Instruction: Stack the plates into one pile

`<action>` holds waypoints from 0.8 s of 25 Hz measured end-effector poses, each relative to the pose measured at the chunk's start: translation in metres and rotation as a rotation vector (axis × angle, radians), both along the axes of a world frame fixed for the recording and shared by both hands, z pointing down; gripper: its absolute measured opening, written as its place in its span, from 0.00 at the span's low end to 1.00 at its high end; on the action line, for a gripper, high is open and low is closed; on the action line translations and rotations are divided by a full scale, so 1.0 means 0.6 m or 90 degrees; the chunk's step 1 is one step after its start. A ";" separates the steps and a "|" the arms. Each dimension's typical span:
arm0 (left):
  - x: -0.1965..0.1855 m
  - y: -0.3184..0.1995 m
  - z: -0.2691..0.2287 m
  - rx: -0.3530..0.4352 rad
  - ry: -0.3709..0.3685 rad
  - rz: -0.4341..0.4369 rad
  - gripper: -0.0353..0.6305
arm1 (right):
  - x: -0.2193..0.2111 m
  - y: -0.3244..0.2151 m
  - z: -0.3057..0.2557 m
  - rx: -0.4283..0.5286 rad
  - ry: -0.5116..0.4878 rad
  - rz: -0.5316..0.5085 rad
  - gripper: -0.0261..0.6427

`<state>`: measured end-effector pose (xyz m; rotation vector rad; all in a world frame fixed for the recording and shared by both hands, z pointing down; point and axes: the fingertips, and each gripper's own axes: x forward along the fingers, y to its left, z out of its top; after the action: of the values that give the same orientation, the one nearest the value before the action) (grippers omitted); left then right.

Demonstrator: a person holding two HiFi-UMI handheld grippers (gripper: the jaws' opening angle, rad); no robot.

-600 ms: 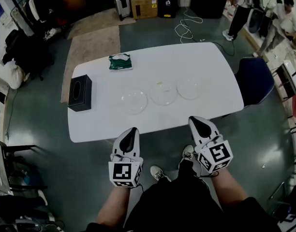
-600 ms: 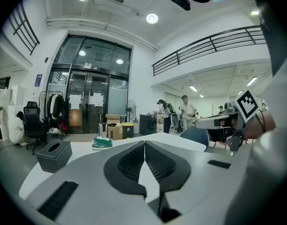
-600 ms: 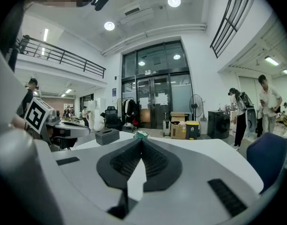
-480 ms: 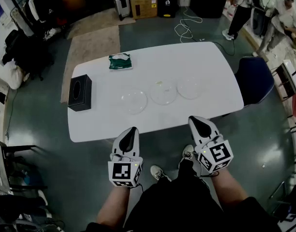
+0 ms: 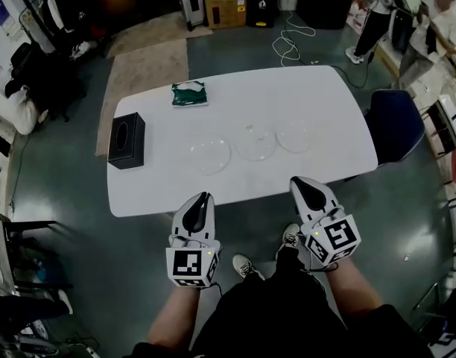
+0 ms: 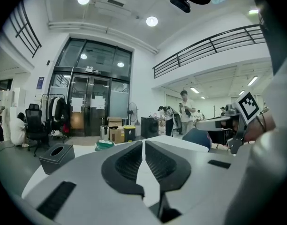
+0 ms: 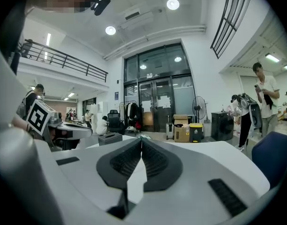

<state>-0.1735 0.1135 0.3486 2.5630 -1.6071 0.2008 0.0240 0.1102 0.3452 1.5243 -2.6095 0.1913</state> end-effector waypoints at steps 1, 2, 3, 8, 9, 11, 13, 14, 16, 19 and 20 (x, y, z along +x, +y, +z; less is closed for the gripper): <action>-0.002 -0.001 -0.002 0.000 0.000 -0.002 0.09 | -0.003 -0.002 -0.001 0.000 -0.002 -0.004 0.07; -0.004 -0.002 -0.003 0.001 -0.001 -0.004 0.09 | -0.006 -0.004 -0.003 0.001 -0.003 -0.008 0.07; -0.006 -0.003 -0.004 0.002 0.000 -0.006 0.09 | -0.010 -0.007 -0.004 0.002 -0.002 -0.013 0.07; -0.017 -0.010 -0.007 0.003 -0.002 -0.023 0.09 | -0.034 -0.025 -0.011 0.006 -0.002 -0.045 0.10; -0.018 -0.012 -0.008 0.004 -0.001 -0.028 0.11 | -0.039 -0.029 -0.013 0.008 -0.001 -0.057 0.14; -0.018 -0.018 -0.008 0.003 -0.001 -0.039 0.29 | -0.048 -0.039 -0.016 0.014 0.004 -0.083 0.27; -0.015 -0.024 -0.008 0.002 -0.002 -0.051 0.35 | -0.054 -0.051 -0.019 0.019 0.012 -0.106 0.32; -0.013 -0.027 -0.008 0.002 -0.002 -0.058 0.36 | -0.056 -0.058 -0.020 0.022 0.015 -0.115 0.33; -0.008 -0.032 -0.008 0.002 -0.003 -0.072 0.37 | -0.057 -0.071 -0.022 0.025 0.017 -0.133 0.33; -0.002 -0.038 -0.010 0.001 -0.006 -0.093 0.37 | -0.055 -0.089 -0.025 0.026 0.014 -0.155 0.34; 0.000 -0.042 -0.010 0.001 -0.007 -0.101 0.37 | -0.055 -0.095 -0.025 0.026 0.012 -0.163 0.34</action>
<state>-0.1734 0.0886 0.3424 2.4238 -1.8052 0.1994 -0.0089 0.0532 0.3302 1.1802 -2.7756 0.1006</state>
